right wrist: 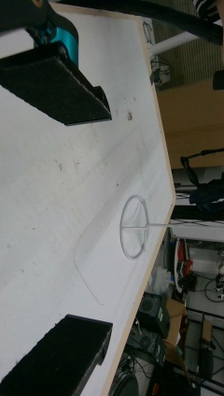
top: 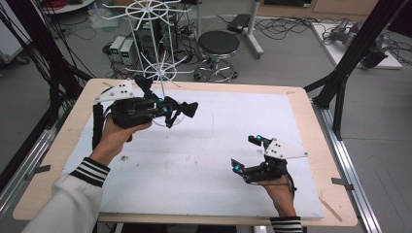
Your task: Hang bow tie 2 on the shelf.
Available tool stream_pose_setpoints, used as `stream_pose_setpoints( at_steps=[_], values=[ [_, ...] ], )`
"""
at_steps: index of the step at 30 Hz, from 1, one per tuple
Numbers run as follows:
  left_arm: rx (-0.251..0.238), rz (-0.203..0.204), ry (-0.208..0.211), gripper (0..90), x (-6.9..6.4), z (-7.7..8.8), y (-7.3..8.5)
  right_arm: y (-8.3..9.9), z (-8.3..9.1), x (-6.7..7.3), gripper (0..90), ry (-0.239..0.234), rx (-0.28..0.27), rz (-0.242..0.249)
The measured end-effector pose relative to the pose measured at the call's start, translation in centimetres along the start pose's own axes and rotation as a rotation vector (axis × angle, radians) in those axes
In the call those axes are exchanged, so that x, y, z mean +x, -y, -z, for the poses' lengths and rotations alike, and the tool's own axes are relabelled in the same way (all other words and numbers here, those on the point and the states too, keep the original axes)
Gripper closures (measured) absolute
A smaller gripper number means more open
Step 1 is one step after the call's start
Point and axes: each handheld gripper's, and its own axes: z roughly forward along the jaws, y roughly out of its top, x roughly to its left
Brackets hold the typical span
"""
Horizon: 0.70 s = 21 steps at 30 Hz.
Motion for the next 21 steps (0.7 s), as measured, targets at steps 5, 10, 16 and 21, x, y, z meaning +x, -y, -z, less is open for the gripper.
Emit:
stream_pose_setpoints(
  at_steps=[5,10,16,21],
  values=[
    [-0.001,0.006,-0.018,82.3,0.5,0.1,-0.2,1.0,0.8,-0.2,1.1,0.03,-0.015,-0.013],
    [-0.007,0.007,-0.022,82.3,0.9,0.3,-0.5,1.8,1.5,-0.1,1.1,0.045,-0.016,-0.027],
    [-0.002,0.007,-0.042,82.2,1.6,1.1,-0.8,2.8,2.2,-0.1,1.1,0.068,-0.016,-0.03],
    [0.002,0.0,-0.058,82.3,2.1,1.4,-1.0,3.1,2.2,-0.1,1.1,0.071,-0.006,-0.03]
  ],
)
